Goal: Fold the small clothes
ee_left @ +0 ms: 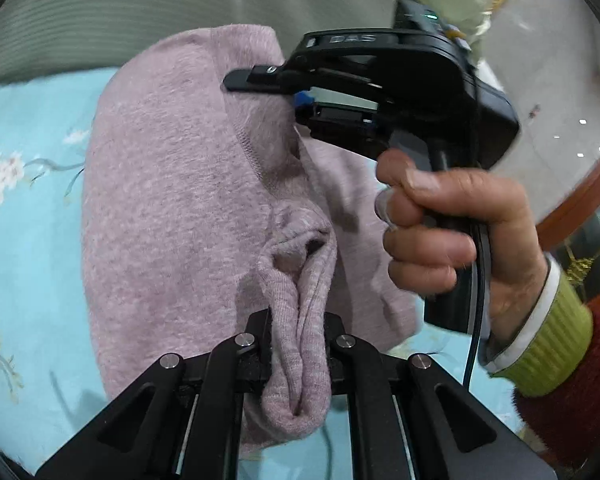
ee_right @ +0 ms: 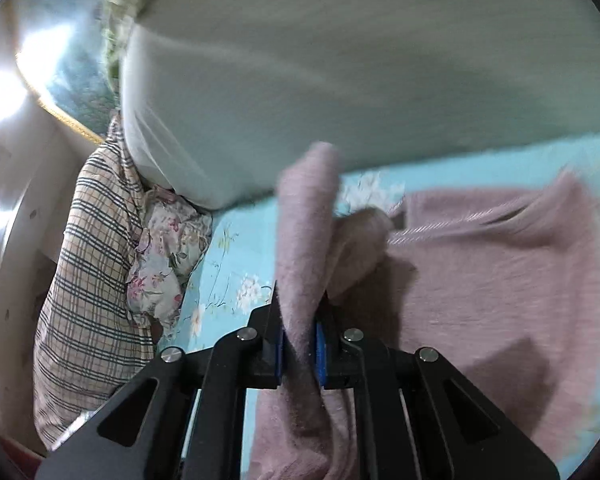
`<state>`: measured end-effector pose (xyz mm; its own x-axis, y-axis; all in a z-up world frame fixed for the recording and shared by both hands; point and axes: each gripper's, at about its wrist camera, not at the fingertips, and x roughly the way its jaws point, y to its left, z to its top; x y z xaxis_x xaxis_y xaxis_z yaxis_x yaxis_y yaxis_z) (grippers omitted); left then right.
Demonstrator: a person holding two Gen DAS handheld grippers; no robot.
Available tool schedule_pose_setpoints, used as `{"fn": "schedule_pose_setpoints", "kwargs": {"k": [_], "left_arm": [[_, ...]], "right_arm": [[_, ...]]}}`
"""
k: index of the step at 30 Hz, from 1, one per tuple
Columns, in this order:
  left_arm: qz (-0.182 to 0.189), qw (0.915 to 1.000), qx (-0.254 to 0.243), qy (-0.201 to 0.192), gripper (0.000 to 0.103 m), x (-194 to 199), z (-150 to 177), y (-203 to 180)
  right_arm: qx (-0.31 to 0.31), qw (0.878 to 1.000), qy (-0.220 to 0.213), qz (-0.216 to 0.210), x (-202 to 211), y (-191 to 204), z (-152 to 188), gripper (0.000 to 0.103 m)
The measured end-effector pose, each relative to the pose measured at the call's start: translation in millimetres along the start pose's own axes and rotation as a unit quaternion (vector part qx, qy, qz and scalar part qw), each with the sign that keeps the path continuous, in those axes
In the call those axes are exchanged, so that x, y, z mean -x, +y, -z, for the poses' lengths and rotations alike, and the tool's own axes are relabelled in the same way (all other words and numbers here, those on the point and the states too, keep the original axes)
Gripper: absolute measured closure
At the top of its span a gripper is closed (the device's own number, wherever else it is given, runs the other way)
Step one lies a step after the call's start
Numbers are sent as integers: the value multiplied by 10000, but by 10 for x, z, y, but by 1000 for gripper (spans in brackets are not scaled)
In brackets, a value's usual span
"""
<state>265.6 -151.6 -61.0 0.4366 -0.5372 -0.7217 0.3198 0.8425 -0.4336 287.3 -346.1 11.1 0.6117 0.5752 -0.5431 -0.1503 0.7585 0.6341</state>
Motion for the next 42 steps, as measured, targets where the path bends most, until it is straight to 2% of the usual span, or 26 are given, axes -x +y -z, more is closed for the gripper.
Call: {"fn": "schedule_pose_setpoints", "kwargs": {"k": [4, 9, 15, 21, 23, 24, 25, 26, 27, 29, 31, 33, 36, 39, 42], "left_arm": [[294, 9991, -256, 143, 94, -168, -55, -330], [426, 9964, -500, 534, 94, -647, -1, -620], [406, 9937, -644, 820, 94, -939, 12, -705], [522, 9933, -393, 957, 93, -1021, -5, -636], [579, 9929, -377, 967, 82, -954, -18, -617], [601, 9928, -384, 959, 70, -888, -19, -607], [586, 9932, -361, 936, 51, -805, -15, -582], [587, 9936, -313, 908, 42, -725, -9, -543], [626, 9944, -243, 813, 34, -604, -10, -489], [607, 9959, -135, 656, 30, -397, -12, -380], [457, 9977, 26, 507, 21, -223, -27, -198], [185, 9988, 263, 381, 21, -122, -81, 45], [-86, 9962, 762, 415, 21, -200, -183, 449], [-128, 9915, 1229, 409, 21, -322, -317, 785], [-132, 9894, 1393, 384, 21, -408, -388, 934]], "right_arm": [[80, 9980, -128, 619, 386, -230, 26, 90], [-384, 9923, -59, 1173, 544, -757, 156, 90], [-544, 9917, -24, 1165, 502, -988, 188, 90], [-362, 9908, -1, 1302, 489, -917, 167, 86], [-313, 9890, -93, 1442, 598, -872, 158, 75], [-273, 9876, -173, 1535, 662, -833, 163, 67], [-253, 9856, -298, 1645, 763, -790, 183, 45], [-268, 9844, -403, 1692, 844, -775, 214, 25], [-286, 9838, -510, 1695, 917, -767, 248, 20], [-340, 9843, -629, 1615, 1037, -754, 370, 18], [-460, 9863, -424, 1527, 1037, -805, 492, 18], [-554, 9870, -188, 1500, 969, -876, 605, 18], [-611, 9873, 61, 1465, 856, -965, 704, 18], [-680, 9891, 99, 1298, 790, -1011, 708, 18], [-651, 9903, 116, 1225, 747, -1012, 684, 18]]}}
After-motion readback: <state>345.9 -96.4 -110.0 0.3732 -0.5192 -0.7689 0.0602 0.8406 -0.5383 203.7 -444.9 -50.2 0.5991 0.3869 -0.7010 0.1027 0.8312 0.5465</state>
